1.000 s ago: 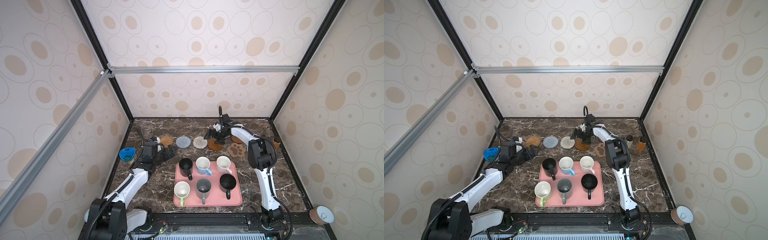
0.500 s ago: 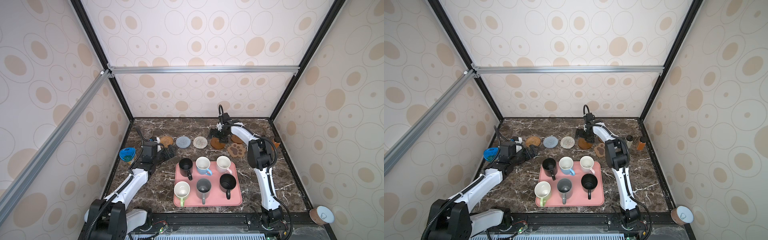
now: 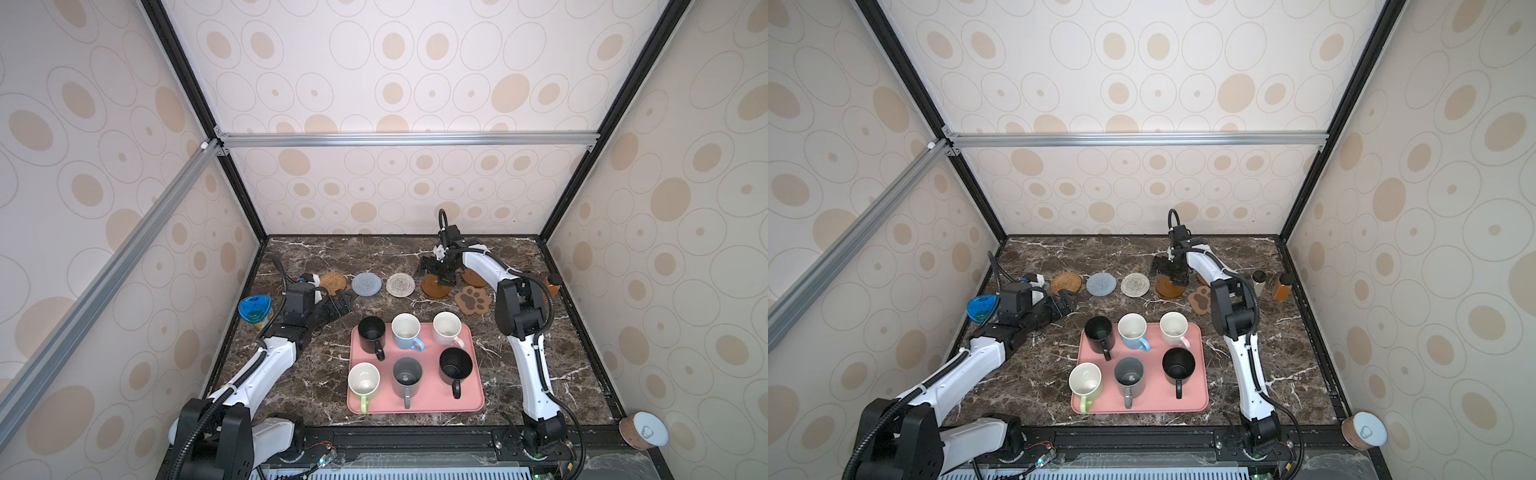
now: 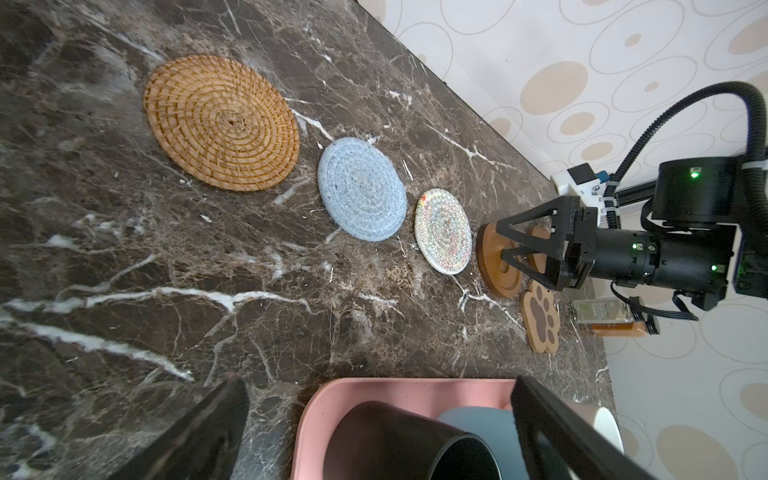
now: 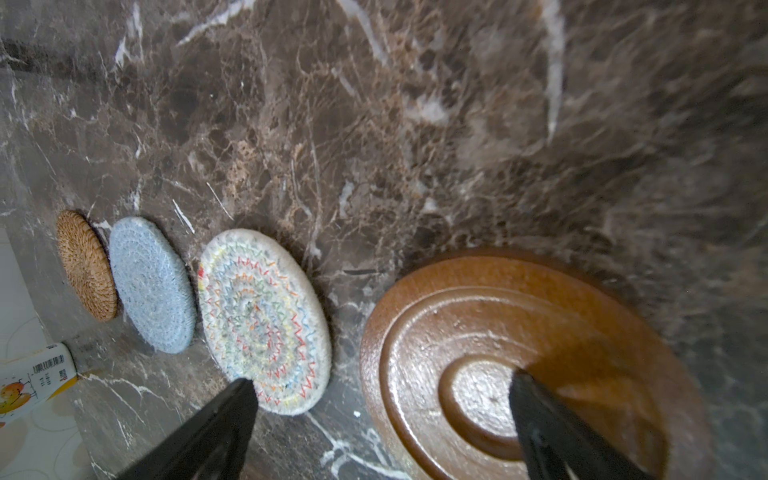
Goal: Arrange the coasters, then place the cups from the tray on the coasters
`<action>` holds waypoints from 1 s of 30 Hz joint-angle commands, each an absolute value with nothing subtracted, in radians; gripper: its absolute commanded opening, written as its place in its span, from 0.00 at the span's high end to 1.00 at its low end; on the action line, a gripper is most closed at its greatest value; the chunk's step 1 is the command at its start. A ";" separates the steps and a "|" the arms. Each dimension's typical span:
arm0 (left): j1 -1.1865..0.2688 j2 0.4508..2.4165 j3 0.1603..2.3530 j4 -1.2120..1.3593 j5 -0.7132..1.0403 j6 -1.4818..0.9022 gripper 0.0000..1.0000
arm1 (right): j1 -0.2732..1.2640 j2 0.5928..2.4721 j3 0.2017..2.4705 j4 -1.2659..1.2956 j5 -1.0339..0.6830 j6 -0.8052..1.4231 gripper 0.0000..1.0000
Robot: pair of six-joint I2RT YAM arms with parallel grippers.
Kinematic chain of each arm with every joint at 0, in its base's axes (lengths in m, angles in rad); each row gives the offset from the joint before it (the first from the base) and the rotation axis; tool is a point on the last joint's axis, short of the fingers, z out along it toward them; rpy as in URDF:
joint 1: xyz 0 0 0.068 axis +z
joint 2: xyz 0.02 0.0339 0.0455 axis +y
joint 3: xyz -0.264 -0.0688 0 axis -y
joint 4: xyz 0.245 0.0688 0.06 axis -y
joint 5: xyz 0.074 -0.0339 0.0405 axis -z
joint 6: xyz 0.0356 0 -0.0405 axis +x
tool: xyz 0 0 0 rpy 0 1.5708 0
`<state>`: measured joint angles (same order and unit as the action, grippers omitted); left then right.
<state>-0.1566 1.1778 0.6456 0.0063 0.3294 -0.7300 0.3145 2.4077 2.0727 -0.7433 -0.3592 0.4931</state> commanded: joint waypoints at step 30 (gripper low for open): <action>-0.149 1.155 0.656 0.015 0.335 -0.755 0.00 | 0.130 2.395 2.117 -0.836 -0.233 0.424 0.01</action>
<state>-0.1566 1.1732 0.6456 0.0067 0.3325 -0.7433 0.1333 2.3600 2.0811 -0.7780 -0.2428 0.4461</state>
